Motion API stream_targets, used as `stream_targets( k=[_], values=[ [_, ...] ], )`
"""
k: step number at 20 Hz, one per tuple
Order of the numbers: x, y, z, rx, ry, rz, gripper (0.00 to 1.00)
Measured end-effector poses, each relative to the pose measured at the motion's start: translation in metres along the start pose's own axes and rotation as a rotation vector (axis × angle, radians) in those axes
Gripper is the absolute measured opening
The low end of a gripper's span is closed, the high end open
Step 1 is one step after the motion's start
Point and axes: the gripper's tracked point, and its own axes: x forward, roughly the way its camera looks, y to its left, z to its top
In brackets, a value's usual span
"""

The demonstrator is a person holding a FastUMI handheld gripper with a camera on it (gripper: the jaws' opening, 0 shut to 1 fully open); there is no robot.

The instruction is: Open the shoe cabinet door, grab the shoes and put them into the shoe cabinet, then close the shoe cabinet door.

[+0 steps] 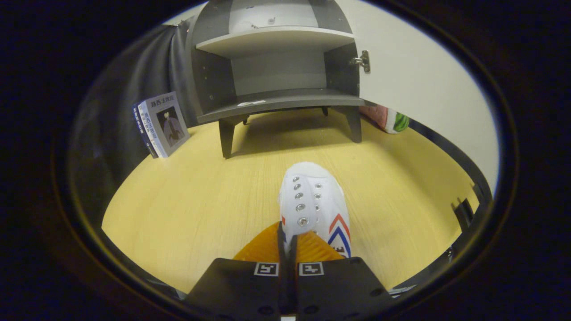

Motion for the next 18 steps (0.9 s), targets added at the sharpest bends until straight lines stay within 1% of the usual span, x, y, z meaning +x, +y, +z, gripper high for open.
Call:
stream_targets(
  k=[4, 7, 9, 13, 18],
  values=[
    [-0.012, 0.003, 0.020, -0.021, -0.030, 0.025, 0.02],
    [-0.038, -0.003, 0.033, -0.012, -0.027, 0.029, 0.02],
    [-0.049, -0.001, 0.049, -0.004, -0.033, 0.025, 0.02],
    [-0.084, -0.002, 0.091, -0.006, -0.060, -0.001, 0.02],
    [-0.137, -0.001, 0.155, -0.003, -0.130, -0.065, 0.02]
  ],
)
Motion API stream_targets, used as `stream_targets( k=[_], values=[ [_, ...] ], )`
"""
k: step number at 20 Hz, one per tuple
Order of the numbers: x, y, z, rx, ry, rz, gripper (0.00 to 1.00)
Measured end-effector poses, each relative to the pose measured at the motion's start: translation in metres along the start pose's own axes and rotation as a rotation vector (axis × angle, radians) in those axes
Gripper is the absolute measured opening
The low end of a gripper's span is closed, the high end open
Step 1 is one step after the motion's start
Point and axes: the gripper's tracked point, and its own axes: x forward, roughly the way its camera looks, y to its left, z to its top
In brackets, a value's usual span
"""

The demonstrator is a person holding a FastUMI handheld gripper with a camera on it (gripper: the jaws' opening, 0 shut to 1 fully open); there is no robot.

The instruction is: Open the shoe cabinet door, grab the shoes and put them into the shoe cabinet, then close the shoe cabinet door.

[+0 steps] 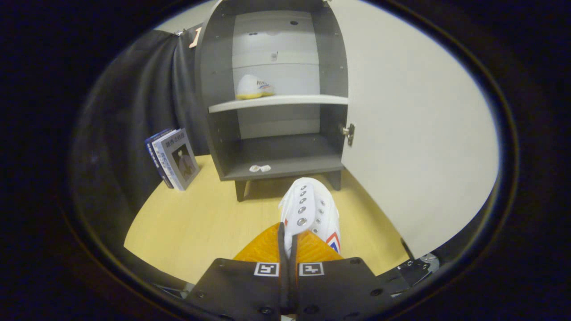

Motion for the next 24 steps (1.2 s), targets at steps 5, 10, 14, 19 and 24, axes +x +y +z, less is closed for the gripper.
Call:
stream_targets(
  k=[5, 10, 14, 19, 24],
  values=[
    [-0.041, 0.009, 0.074, -0.038, -0.095, -0.038, 0.02],
    [-0.048, 0.015, 0.135, -0.031, -0.152, -0.044, 0.02],
    [-0.029, 0.012, 0.188, -0.043, -0.189, -0.040, 0.02],
    [0.025, 0.007, 0.256, -0.071, -0.235, -0.006, 0.02],
    [0.100, -0.004, 0.317, -0.085, -0.248, 0.026, 0.02]
  ],
)
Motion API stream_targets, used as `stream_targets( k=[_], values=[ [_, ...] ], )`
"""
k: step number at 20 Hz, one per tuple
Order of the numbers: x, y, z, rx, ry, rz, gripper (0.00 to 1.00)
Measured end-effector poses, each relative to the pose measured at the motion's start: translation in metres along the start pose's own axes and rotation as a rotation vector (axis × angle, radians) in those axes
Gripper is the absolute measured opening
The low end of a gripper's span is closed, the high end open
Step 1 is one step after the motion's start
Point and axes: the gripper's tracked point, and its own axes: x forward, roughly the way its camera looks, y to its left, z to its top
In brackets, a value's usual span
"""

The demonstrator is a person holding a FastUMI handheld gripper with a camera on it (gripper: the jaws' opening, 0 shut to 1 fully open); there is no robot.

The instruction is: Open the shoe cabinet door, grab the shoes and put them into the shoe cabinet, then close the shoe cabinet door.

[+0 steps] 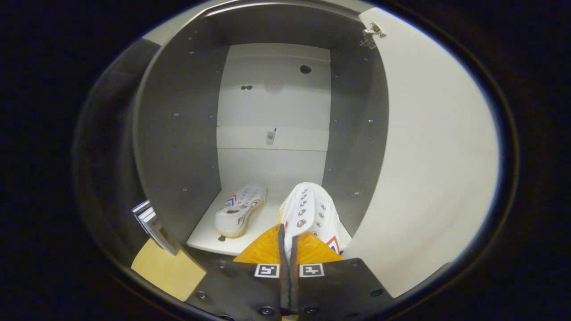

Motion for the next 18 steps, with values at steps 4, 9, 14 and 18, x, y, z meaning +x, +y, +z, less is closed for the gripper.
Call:
stream_targets(
  k=[4, 9, 14, 18],
  values=[
    [0.072, -0.007, 0.003, 0.002, 0.028, 0.022, 0.02],
    [0.142, -0.004, -0.011, -0.030, 0.089, 0.051, 0.02],
    [0.182, 0.009, -0.036, -0.075, 0.167, 0.091, 0.02],
    [0.193, 0.021, -0.048, -0.083, 0.199, 0.125, 0.02]
  ],
)
